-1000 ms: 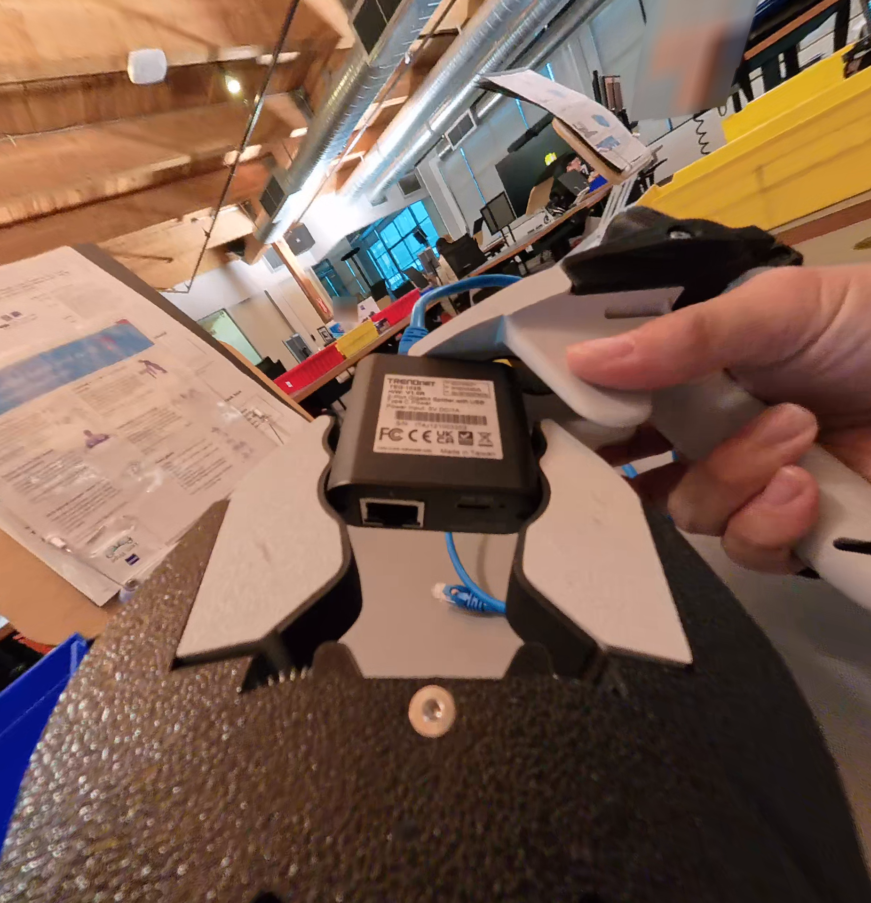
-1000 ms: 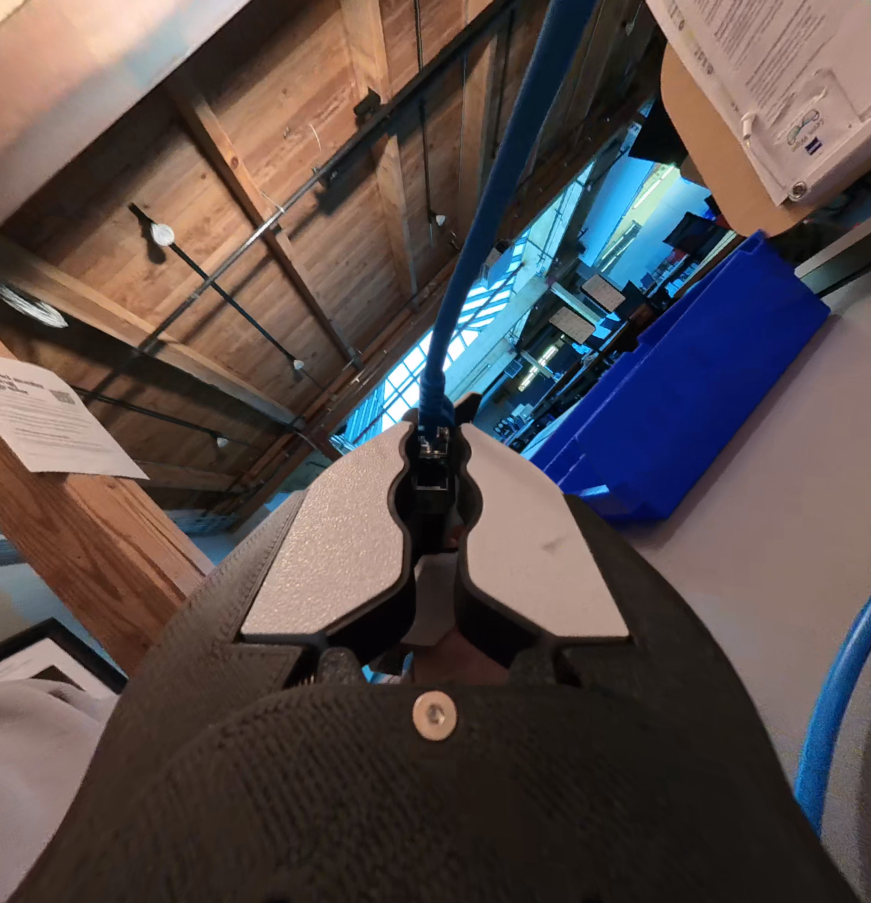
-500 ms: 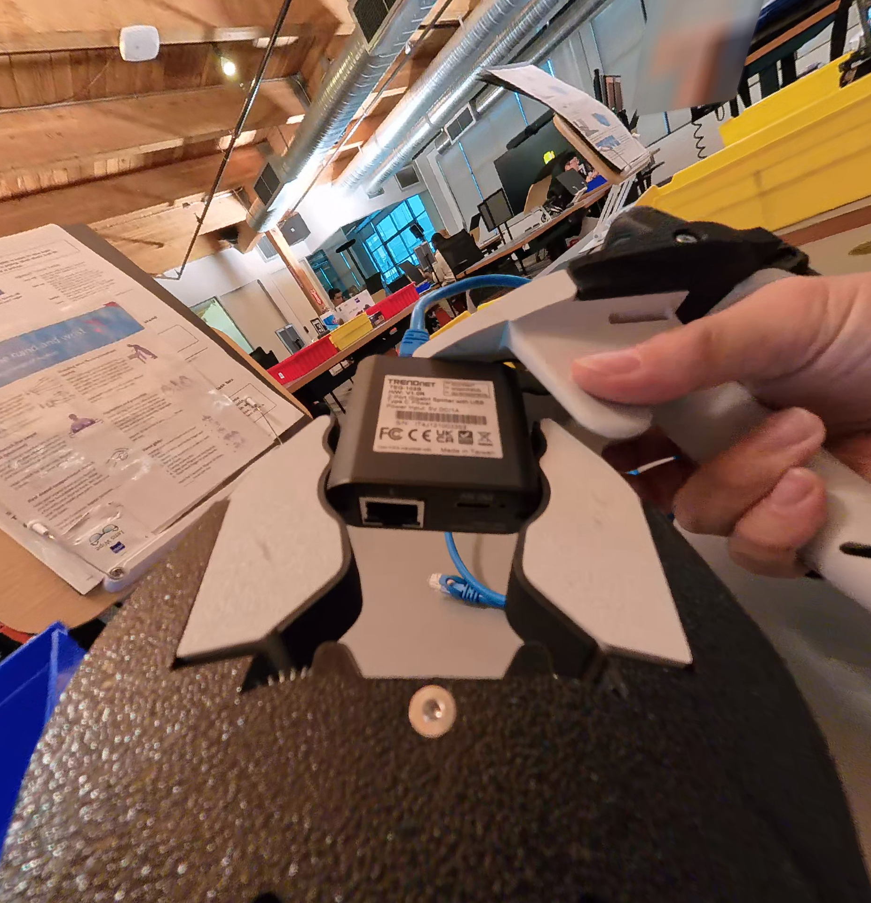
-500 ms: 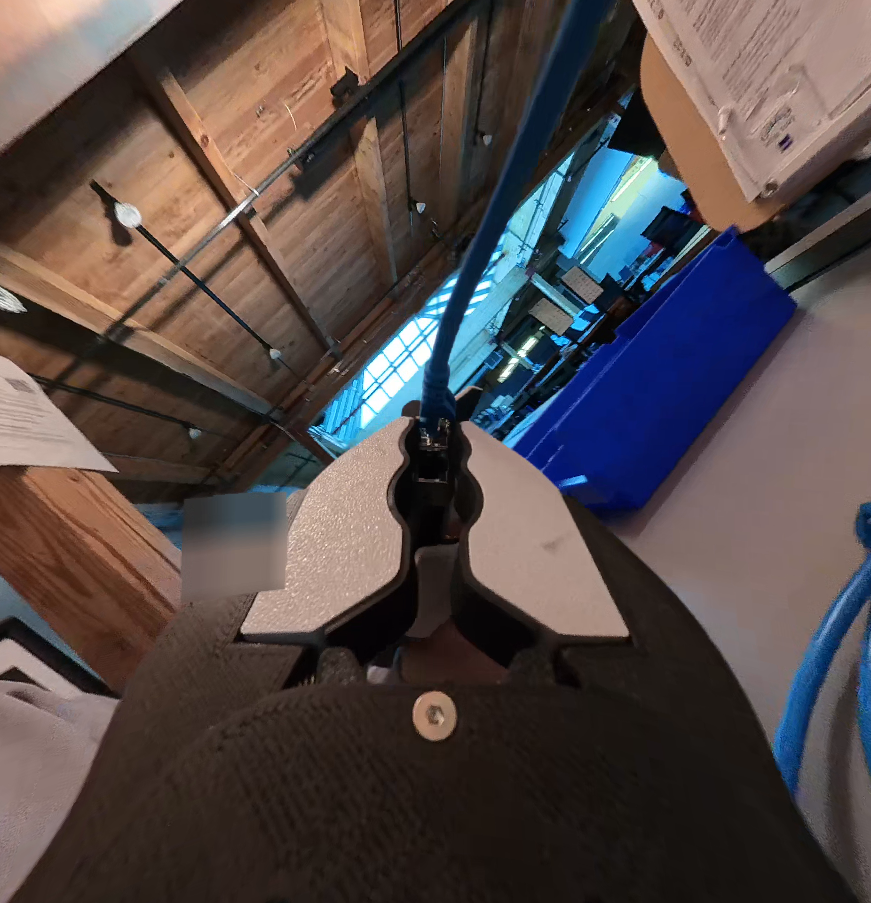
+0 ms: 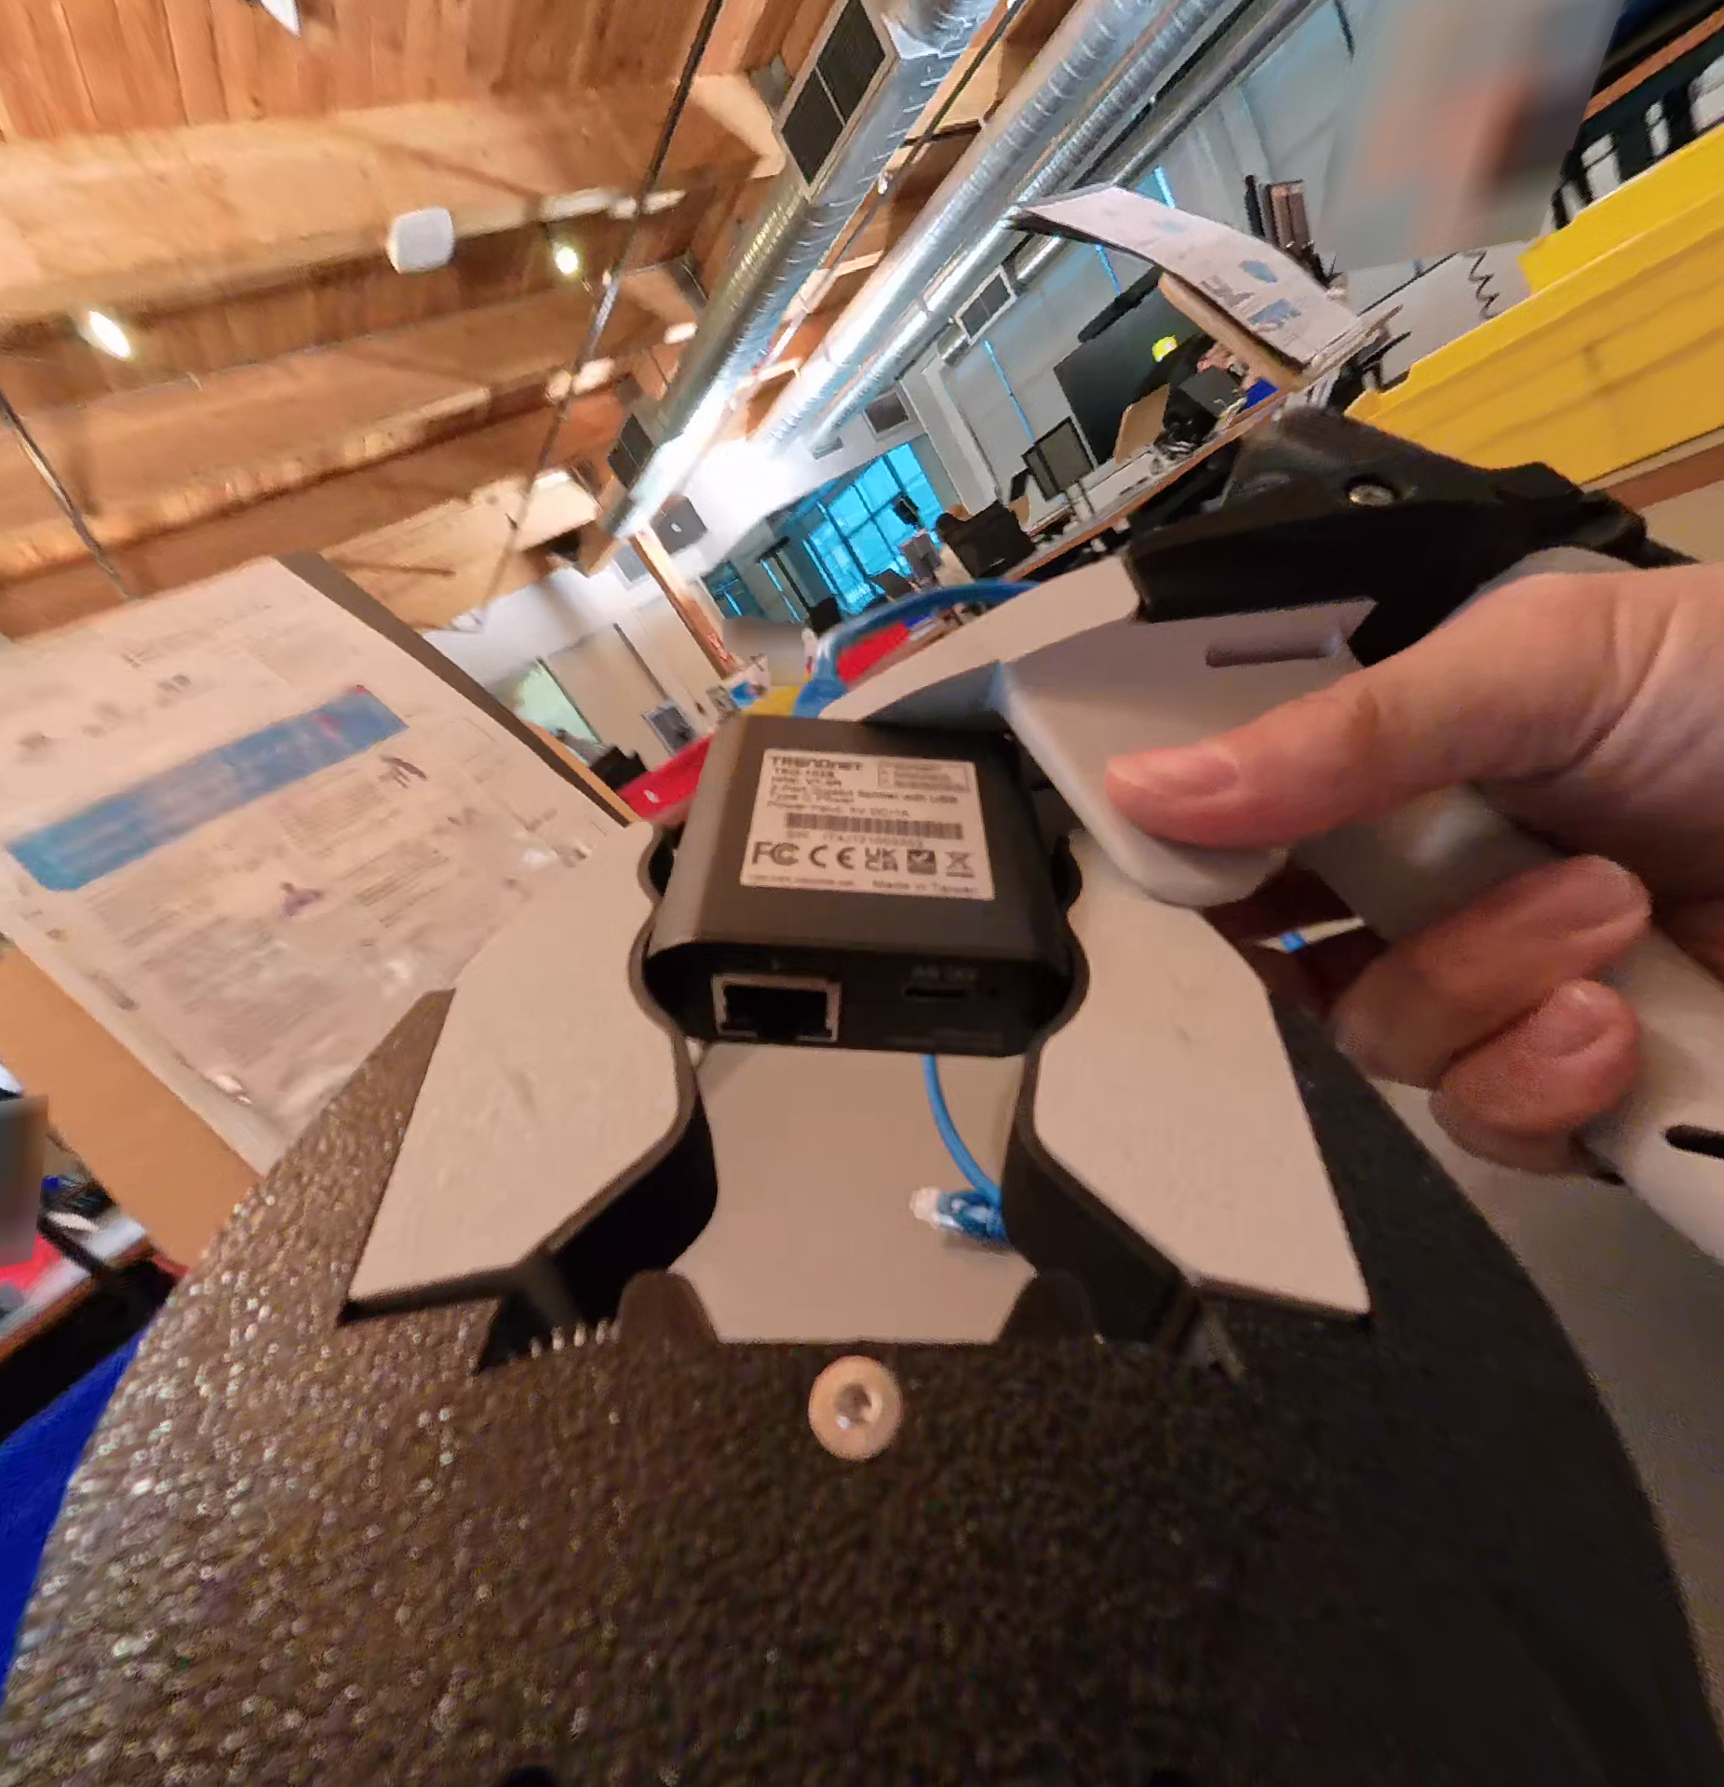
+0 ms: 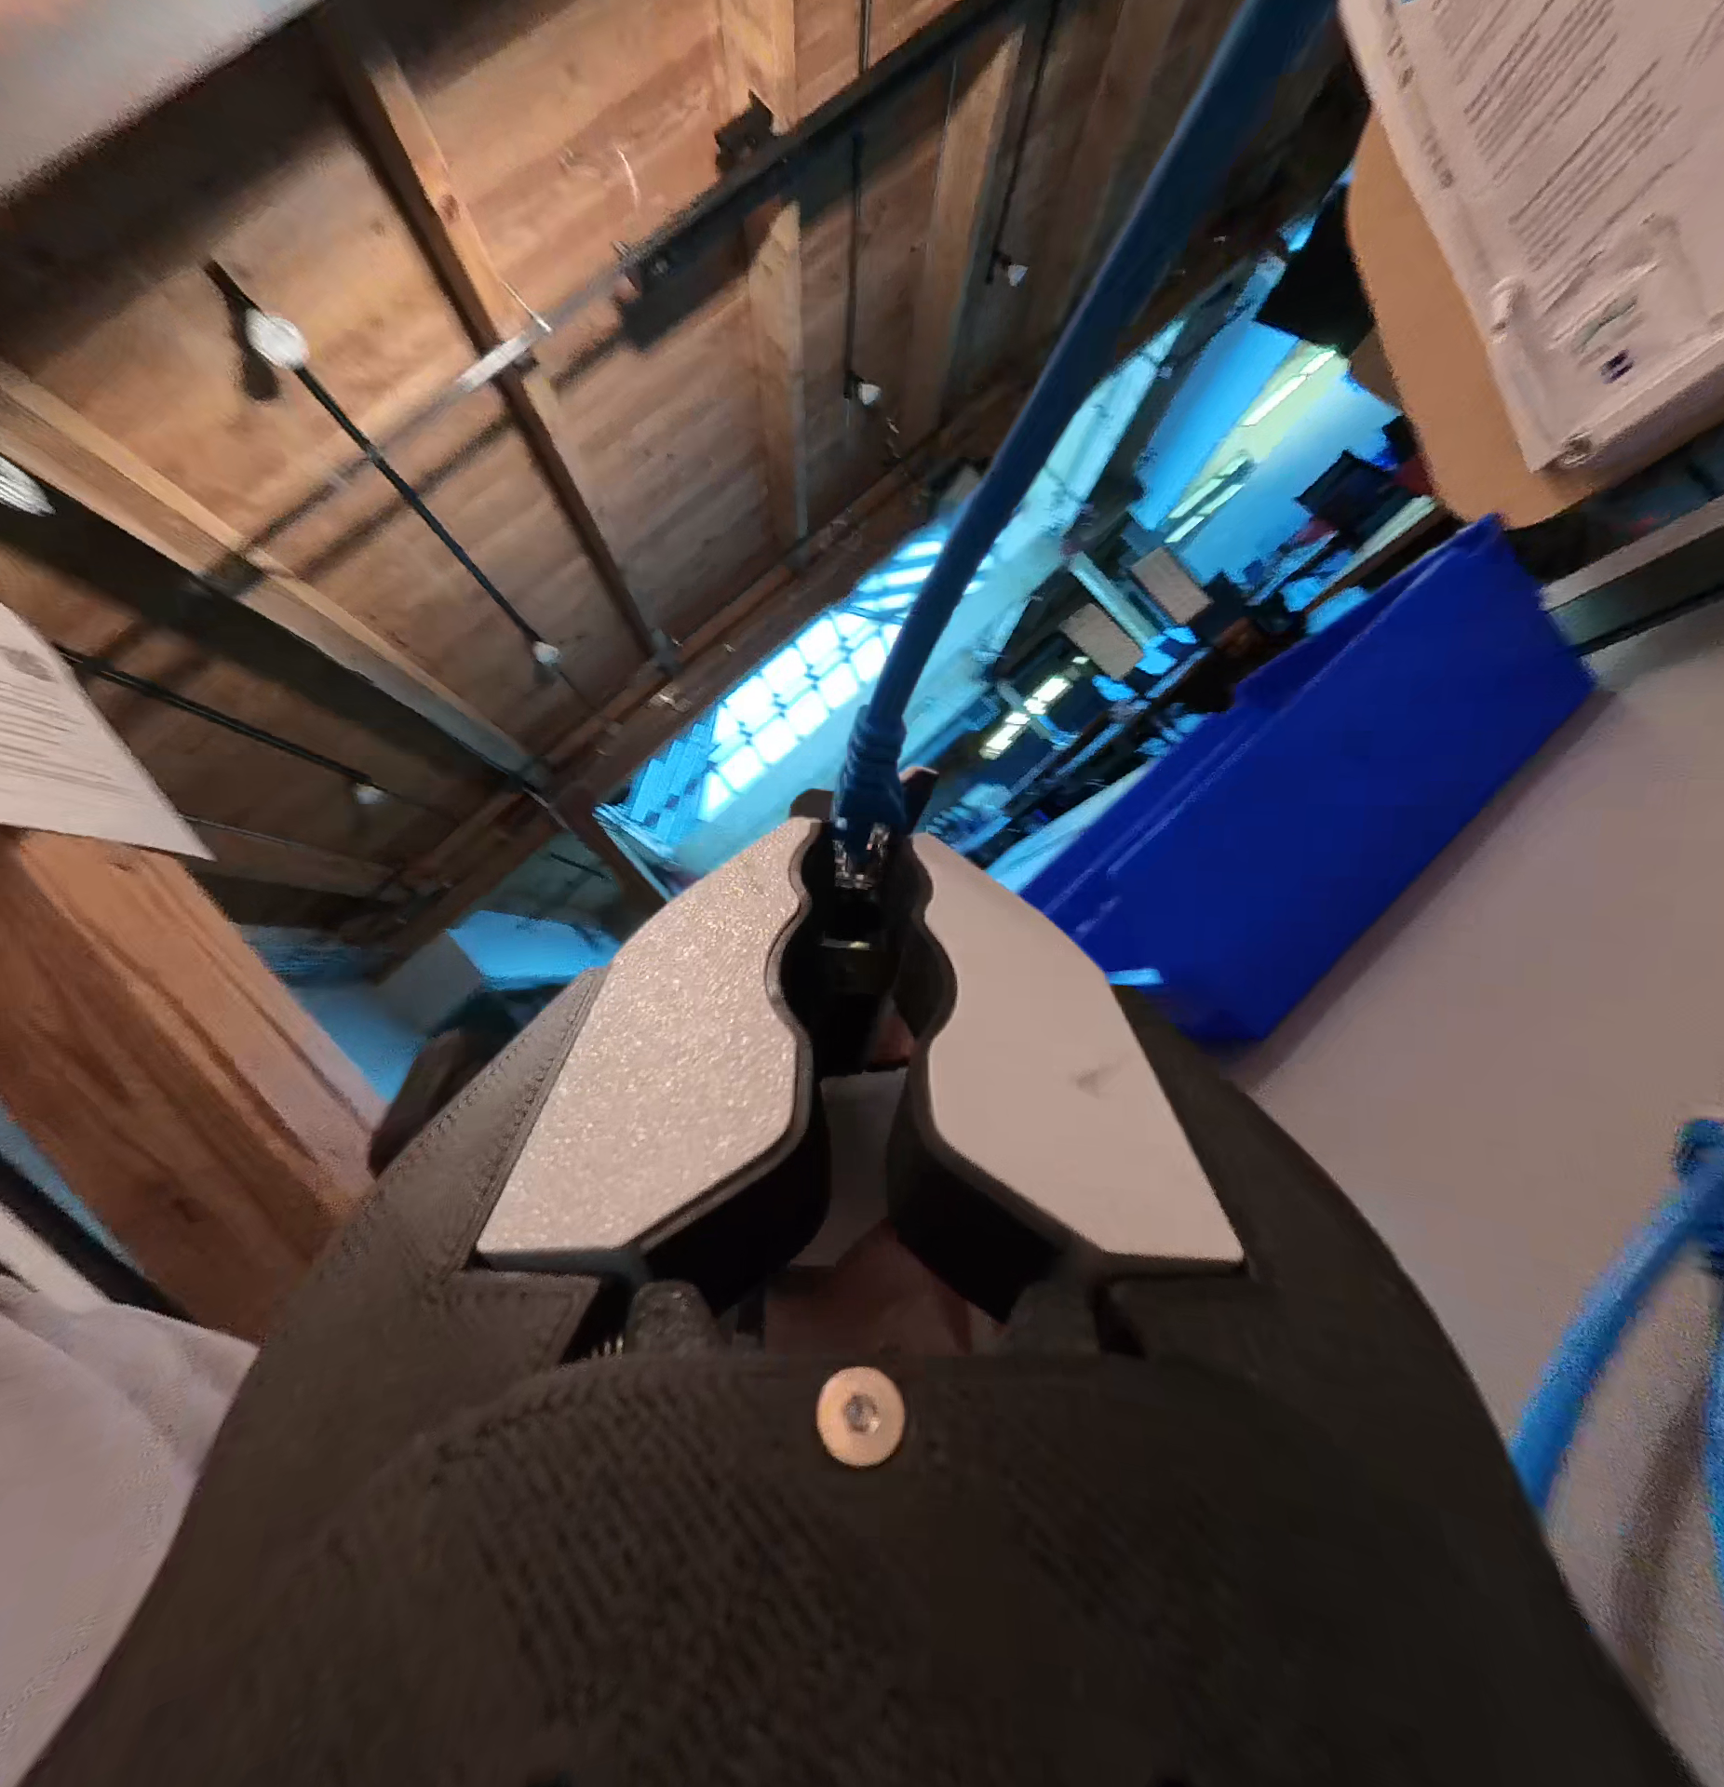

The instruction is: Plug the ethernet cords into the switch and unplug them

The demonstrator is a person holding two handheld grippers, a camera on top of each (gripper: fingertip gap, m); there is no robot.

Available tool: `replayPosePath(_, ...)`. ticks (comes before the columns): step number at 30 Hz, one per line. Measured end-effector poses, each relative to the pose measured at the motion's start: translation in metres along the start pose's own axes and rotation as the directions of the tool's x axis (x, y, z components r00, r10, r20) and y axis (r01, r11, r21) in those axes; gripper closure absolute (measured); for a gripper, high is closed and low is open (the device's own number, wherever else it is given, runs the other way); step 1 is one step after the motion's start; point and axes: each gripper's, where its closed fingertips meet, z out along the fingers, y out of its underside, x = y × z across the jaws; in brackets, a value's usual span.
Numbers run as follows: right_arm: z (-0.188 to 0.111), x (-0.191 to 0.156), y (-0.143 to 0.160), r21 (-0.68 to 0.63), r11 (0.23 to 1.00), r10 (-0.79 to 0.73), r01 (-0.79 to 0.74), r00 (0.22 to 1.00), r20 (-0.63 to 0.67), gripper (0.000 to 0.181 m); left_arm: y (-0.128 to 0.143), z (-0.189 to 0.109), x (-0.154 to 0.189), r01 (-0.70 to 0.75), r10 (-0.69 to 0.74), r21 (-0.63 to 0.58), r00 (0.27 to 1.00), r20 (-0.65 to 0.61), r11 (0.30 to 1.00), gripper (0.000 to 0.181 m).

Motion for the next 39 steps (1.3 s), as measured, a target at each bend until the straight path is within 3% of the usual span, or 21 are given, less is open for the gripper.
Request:
replayPosePath(8,-0.001,0.003,0.001,-0.028,0.999,-0.041,0.039,0.997,-0.058,0.169,0.008,0.001,0.005,0.049,-0.050,-0.023,0.997,-0.055,0.999,0.109)
replayPosePath(14,-0.002,0.007,-0.003,-0.042,0.991,-0.128,0.124,0.985,-0.118,0.169,0.010,0.000,0.005,-0.007,0.005,-0.039,0.998,-0.059,0.999,0.109)
replayPosePath(20,-0.006,0.012,-0.005,-0.032,0.984,-0.179,0.176,0.970,-0.163,0.169,0.019,0.003,0.010,0.071,-0.082,-0.109,0.992,-0.096,0.992,0.109)
replayPosePath(25,-0.006,0.010,-0.011,-0.031,0.985,-0.174,0.171,0.970,-0.169,0.157,0.008,0.002,0.006,0.073,-0.079,-0.060,0.992,-0.099,0.996,0.109)
replayPosePath(32,-0.004,0.014,-0.003,-0.019,0.999,0.023,-0.025,0.991,-0.128,0.157,0.006,0.001,0.009,0.032,-0.038,-0.049,0.991,-0.127,0.998,0.109)
replayPosePath(39,-0.007,0.009,-0.009,0.078,0.948,0.305,-0.308,0.951,0.051,0.163,0.000,-0.001,0.009,0.036,-0.038,-0.013,0.989,-0.144,0.999,0.109)
